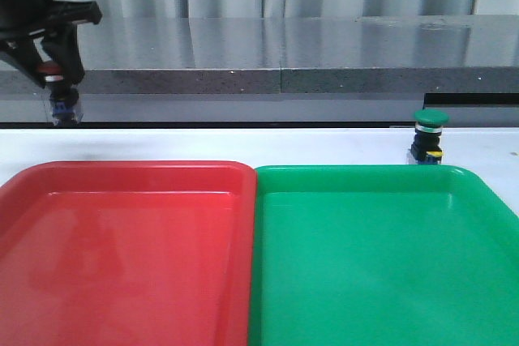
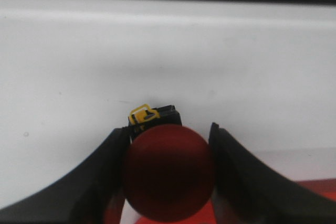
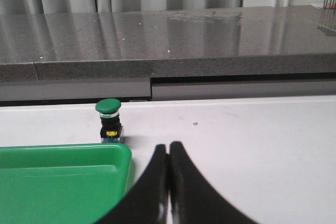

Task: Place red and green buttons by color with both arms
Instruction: 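Carry the red button with the left gripper into the red tray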

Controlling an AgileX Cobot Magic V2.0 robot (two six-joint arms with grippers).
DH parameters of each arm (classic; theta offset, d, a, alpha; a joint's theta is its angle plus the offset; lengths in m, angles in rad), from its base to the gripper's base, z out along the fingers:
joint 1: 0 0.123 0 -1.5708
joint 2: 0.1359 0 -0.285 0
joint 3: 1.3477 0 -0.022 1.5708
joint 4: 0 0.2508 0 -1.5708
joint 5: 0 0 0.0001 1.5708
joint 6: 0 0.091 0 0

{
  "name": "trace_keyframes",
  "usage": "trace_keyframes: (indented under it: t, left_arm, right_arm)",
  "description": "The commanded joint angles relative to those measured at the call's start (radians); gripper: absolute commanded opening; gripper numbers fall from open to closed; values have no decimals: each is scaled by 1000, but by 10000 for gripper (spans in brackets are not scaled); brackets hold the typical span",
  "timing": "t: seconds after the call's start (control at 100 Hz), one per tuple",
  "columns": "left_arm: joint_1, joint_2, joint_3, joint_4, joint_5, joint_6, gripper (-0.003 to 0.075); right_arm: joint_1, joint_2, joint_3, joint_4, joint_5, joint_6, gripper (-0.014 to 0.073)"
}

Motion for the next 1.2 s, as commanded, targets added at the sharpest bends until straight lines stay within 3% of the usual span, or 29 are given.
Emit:
trace_keyframes:
  t: [0.0,0.23,0.63,0.87,1.19]
  left_arm:
    - [-25,-107,-36,-17,4,1,93]
    - [-105,-182,16,-17,39,1,93]
    - [-256,-388,410,-17,-159,-40,93]
    - [-342,-409,539,-23,-140,-40,93]
    - [-430,-409,695,-51,-310,-93,93]
  right_arm:
    - [1,-23,-19,-8,-77,-6,-45]
    - [1,-23,-19,-8,-77,-6,-45]
    - [1,-23,-19,-8,-77,-6,-45]
    - [1,-23,-19,-8,-77,-6,-45]
    - [1,-23,-19,-8,-77,-6,-45]
